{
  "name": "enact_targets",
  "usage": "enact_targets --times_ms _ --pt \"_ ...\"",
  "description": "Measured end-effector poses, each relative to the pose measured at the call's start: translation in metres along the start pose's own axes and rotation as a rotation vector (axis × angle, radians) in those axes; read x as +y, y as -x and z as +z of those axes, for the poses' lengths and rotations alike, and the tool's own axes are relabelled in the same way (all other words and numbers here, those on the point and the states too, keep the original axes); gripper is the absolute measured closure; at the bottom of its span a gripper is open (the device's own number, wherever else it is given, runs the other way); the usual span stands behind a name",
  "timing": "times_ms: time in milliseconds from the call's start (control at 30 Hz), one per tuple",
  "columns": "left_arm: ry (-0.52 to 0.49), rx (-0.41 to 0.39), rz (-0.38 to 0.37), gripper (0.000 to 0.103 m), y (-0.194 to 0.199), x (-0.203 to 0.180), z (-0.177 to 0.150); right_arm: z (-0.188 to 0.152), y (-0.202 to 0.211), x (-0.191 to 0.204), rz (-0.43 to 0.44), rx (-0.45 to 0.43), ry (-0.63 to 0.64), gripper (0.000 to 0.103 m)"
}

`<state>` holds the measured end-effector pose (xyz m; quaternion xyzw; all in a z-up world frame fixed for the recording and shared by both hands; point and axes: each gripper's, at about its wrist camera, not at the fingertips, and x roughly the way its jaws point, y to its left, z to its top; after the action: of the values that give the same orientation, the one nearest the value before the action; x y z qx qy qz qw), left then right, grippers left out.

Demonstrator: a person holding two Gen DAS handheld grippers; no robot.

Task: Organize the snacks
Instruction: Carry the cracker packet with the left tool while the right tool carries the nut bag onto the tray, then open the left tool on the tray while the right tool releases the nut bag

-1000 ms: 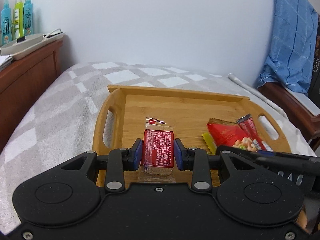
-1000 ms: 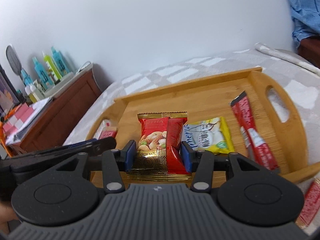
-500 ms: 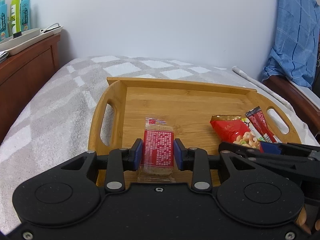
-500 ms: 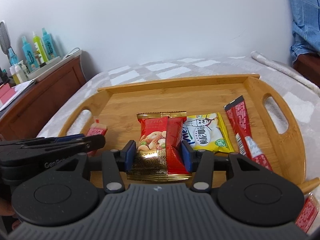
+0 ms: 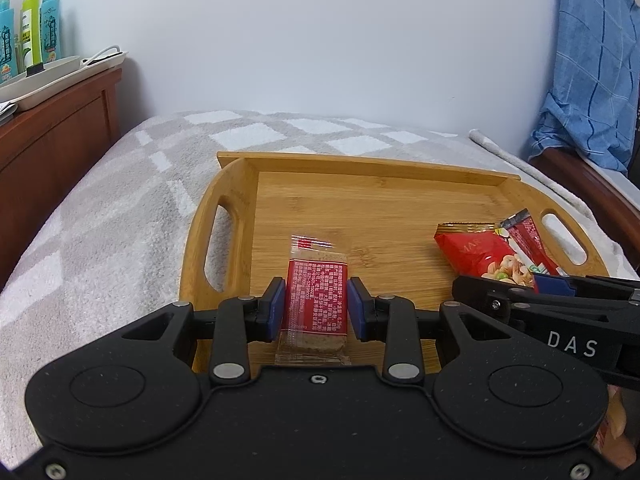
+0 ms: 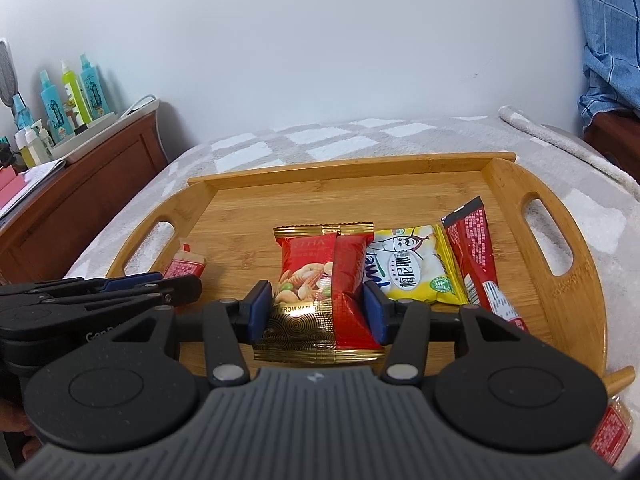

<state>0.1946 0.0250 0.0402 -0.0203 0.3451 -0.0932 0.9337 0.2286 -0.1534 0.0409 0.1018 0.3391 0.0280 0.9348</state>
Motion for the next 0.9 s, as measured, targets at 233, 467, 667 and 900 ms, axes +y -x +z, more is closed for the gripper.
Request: enact_targets --times_ms 233,467,667,900 --pt "0.004 0.002 0.008 0.071 -0.001 0.001 -0.001 -0.001 0.001 0.001 0.007 -0.003 0.001 0.035" --pt "0.014 -0.007 -0.002 0.058 0.008 0.000 0.000 -0.003 0.011 0.004 0.006 -0.019 0.029 0.032" --pt "0.006 -0.035 0.000 0.036 0.024 -0.002 -0.002 -0.004 0.027 0.007 0.005 -0.047 0.056 0.027" --pt "0.019 -0.063 -0.016 0.019 0.049 -0.001 -0.010 -0.011 0.053 0.000 0.003 -0.081 0.067 0.016"
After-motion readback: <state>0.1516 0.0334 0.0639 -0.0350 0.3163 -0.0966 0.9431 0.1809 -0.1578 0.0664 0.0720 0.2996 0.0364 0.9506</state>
